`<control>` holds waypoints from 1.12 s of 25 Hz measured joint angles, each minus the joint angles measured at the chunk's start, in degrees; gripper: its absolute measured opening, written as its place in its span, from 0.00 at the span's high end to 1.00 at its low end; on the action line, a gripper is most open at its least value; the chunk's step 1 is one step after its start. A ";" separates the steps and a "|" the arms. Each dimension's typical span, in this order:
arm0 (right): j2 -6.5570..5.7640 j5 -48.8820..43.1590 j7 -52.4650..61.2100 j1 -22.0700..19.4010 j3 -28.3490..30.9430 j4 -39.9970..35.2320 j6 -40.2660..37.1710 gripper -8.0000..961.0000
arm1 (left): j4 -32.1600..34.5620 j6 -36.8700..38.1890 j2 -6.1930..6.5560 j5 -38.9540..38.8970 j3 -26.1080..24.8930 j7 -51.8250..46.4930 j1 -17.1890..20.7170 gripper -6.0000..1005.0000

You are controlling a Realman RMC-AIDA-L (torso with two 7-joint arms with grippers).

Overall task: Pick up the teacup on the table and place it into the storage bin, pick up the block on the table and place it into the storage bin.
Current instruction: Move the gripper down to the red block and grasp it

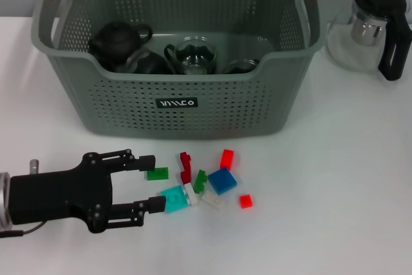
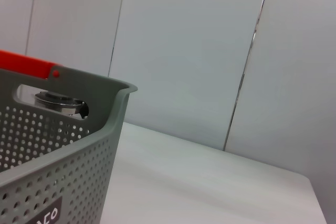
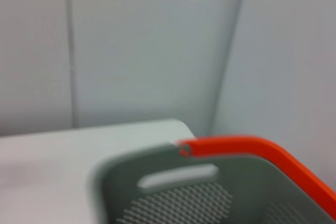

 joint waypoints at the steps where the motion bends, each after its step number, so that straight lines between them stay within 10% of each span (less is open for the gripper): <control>1: -0.13 1.90 -0.87 -1.17 0.10 -1.98 -1.86 0.32 | 0.00 0.00 0.00 0.00 -0.01 0.00 0.02 0.27; 9: -1.13 5.33 -5.21 -8.96 0.41 -12.55 -22.31 0.04 | 0.00 0.00 -0.08 0.00 0.04 0.00 0.08 0.27; 16: -0.11 -4.58 -5.23 -13.60 -0.29 -17.06 -34.12 0.05 | 0.06 0.00 -0.02 0.12 0.11 0.00 0.00 0.27; 28: 0.43 -16.23 -4.14 -11.14 -14.25 -3.71 -28.24 0.05 | 0.05 -0.65 -0.20 0.19 -0.35 0.00 -0.14 0.27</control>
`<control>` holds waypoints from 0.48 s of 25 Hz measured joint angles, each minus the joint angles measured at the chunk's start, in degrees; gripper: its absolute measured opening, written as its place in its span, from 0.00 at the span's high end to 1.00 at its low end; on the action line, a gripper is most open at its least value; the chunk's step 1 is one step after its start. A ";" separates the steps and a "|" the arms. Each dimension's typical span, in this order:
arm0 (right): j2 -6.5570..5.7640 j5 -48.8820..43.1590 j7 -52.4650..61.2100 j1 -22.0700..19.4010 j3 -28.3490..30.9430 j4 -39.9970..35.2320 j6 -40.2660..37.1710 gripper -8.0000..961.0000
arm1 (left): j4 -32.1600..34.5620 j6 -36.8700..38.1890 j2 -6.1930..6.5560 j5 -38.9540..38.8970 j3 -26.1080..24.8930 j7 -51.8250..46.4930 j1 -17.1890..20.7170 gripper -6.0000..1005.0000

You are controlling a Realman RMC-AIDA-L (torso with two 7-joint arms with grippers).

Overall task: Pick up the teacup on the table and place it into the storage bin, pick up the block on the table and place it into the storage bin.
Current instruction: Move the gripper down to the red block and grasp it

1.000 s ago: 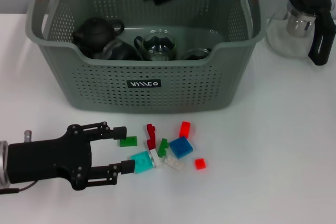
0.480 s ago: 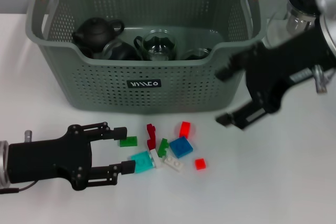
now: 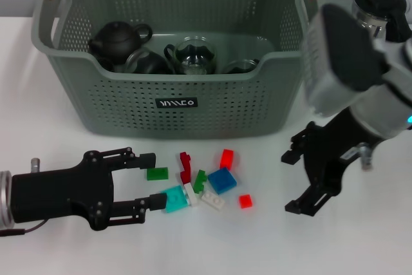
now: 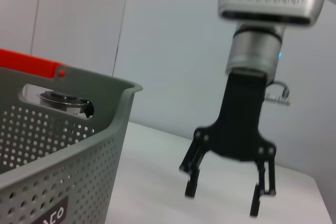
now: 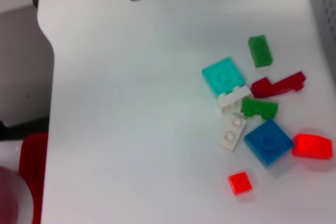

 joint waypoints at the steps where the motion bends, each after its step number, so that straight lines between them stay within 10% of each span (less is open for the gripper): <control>1: 0.02 -0.01 0.01 0.42 -1.54 1.04 1.31 0.05 | -0.02 -0.02 -0.11 0.00 -0.03 -0.01 -0.01 0.27; 12: 0.51 0.22 2.38 4.07 -19.47 7.78 14.53 0.05 | -0.39 -0.14 -0.30 -0.39 -0.15 -0.35 -0.05 0.27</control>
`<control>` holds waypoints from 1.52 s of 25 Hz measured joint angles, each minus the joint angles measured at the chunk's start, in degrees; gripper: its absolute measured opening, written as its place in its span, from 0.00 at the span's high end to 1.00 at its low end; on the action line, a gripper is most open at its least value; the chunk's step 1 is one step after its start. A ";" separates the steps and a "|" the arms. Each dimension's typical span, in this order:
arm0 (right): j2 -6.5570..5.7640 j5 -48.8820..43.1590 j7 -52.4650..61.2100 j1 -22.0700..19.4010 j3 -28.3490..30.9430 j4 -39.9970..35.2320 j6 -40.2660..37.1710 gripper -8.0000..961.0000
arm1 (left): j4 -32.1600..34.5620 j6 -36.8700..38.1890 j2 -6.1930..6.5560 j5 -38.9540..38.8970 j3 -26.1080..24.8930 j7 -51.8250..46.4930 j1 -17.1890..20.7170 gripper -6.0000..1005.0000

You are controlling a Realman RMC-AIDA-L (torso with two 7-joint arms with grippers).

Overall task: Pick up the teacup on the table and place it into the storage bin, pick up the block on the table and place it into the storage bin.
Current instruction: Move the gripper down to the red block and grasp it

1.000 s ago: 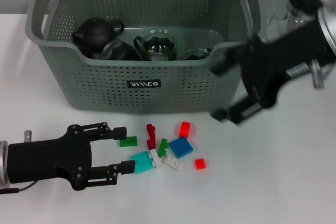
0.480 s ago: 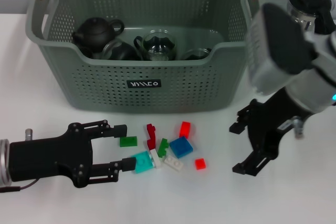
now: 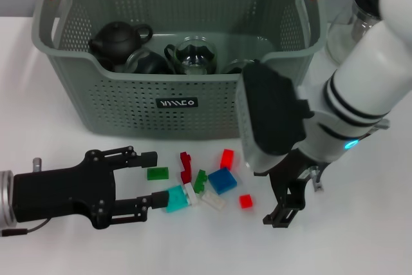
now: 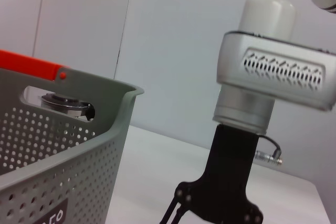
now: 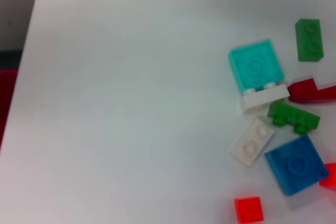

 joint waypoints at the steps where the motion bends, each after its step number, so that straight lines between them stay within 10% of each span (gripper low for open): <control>1: 0.01 -0.01 0.32 0.19 -1.03 0.34 0.78 0.05 | -0.15 0.00 0.00 -0.01 0.00 0.00 0.00 0.27; 10: 0.19 0.15 1.62 0.72 -6.40 1.97 5.52 0.09 | -0.55 -0.08 -0.10 -0.07 -0.08 0.11 0.00 0.27; 13: 0.27 0.27 1.99 0.74 -7.72 2.89 7.51 0.30 | -0.55 -0.08 -0.11 -0.07 -0.09 0.12 0.00 0.27; 24: 0.27 2.48 2.04 1.40 -9.10 5.84 12.22 0.47 | -0.68 -0.35 -0.19 -0.06 -0.09 0.14 0.00 0.27; 38: 0.36 3.78 2.10 2.57 -9.48 8.34 13.91 0.51 | -1.17 -0.92 -0.19 0.09 -0.08 0.36 0.00 0.27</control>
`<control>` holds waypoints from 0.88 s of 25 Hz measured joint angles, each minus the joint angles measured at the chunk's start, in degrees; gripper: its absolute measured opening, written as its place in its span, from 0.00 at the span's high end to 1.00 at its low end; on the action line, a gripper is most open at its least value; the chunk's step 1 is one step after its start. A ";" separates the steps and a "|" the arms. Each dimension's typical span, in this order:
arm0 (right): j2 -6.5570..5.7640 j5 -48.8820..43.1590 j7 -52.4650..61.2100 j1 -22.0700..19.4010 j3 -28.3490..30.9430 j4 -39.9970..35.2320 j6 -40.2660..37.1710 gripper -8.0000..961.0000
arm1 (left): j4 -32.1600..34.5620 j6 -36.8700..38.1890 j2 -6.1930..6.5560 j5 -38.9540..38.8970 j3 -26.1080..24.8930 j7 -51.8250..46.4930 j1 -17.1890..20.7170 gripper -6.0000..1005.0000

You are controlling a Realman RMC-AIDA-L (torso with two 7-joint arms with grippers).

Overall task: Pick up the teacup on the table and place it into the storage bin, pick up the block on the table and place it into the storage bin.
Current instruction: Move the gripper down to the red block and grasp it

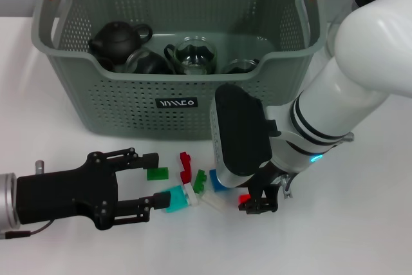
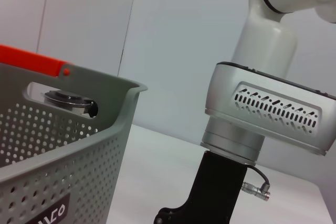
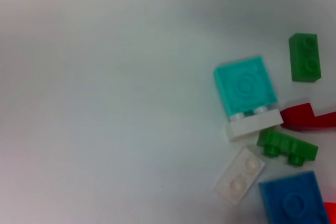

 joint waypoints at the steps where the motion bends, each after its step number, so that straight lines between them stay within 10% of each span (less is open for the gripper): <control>1: 0.00 0.02 0.01 0.01 -0.14 0.02 0.03 0.52 | -0.03 -0.09 0.02 0.02 0.00 0.00 0.00 0.27; 22: -0.02 0.00 0.11 -0.06 -0.53 0.12 -0.42 0.62 | -0.07 -0.48 0.08 -0.11 0.00 -0.28 0.00 0.27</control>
